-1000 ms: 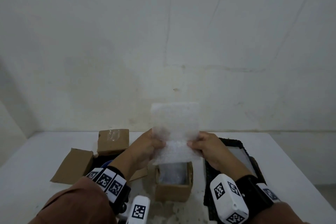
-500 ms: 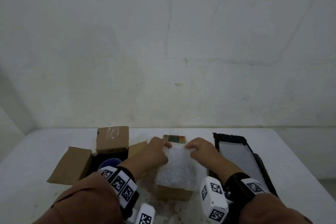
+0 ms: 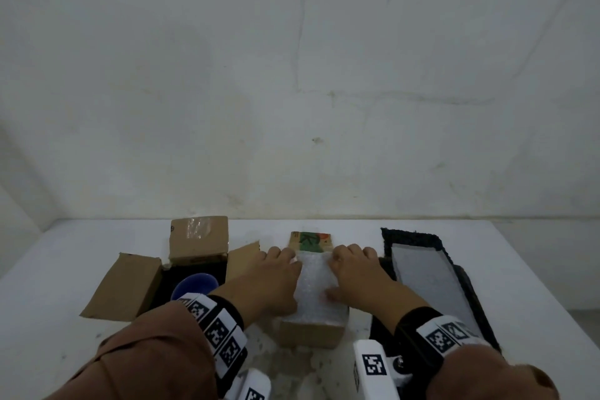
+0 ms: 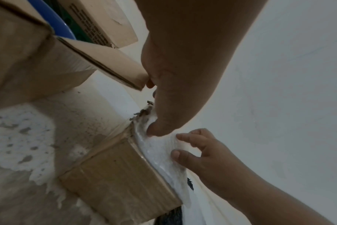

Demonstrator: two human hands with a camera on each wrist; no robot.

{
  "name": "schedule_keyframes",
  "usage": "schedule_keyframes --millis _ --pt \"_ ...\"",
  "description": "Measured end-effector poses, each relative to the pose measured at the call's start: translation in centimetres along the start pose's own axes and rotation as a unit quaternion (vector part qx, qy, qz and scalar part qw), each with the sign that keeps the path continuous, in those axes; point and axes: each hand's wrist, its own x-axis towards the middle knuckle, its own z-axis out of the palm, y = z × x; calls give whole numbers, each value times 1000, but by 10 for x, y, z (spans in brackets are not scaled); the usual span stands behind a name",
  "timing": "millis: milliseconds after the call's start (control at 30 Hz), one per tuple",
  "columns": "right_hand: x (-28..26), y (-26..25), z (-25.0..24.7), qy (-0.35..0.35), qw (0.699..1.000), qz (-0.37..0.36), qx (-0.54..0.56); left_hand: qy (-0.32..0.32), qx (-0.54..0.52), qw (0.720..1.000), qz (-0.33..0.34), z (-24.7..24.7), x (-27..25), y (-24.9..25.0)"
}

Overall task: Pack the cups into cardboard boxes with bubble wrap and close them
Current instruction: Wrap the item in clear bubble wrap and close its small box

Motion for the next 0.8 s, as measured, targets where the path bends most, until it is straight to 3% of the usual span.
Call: schedule_keyframes --millis 100,400,667,800 --pt "-3 1 -5 -51 997 -18 -51 -47 27 998 18 -1 2 -3" --pt "-1 -12 9 -52 997 9 -60 15 106 994 32 15 6 10" --pt "1 -6 1 -118 993 15 -8 12 96 995 15 11 2 7" --pt "4 -17 15 -110 993 31 -11 -25 78 997 2 13 7 11"
